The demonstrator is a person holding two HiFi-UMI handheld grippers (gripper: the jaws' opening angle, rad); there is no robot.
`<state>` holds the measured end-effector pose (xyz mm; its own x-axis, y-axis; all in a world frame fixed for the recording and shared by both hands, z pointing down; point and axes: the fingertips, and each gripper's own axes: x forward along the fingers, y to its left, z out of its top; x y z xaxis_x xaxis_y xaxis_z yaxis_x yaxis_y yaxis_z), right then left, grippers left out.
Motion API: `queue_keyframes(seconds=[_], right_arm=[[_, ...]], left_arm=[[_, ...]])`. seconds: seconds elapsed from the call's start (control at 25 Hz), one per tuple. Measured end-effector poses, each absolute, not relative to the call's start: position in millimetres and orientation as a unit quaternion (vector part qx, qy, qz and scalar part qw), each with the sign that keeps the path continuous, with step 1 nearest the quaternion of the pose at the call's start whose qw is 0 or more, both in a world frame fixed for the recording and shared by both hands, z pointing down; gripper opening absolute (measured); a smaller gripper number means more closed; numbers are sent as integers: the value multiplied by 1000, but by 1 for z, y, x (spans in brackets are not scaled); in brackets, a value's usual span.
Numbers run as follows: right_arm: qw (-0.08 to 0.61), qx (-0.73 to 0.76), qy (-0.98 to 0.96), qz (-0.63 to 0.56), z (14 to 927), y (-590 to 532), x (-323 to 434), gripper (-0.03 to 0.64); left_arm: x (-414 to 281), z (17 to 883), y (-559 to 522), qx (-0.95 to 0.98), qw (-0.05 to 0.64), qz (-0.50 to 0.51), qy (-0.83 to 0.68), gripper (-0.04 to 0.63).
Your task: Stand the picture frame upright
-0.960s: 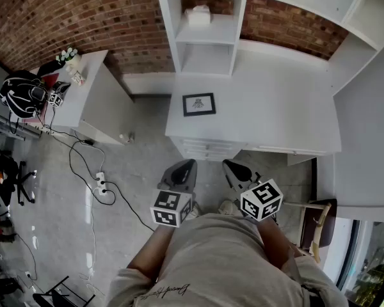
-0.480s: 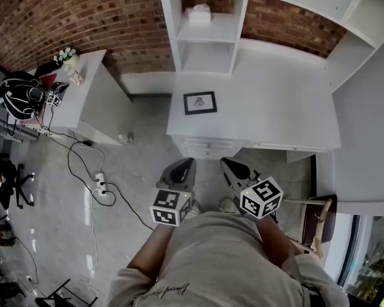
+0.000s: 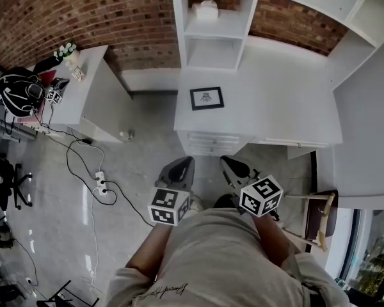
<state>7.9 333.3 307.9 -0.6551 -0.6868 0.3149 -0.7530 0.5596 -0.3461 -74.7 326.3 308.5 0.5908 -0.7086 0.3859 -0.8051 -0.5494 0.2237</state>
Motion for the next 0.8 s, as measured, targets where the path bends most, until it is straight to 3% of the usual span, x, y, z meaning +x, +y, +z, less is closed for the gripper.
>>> queue_keyframes(seconds=[0.8], right_arm=[[74, 382, -890, 237, 320, 268, -6, 29]], left_arm=[[-87, 319, 265, 860, 202, 127, -452, 17]])
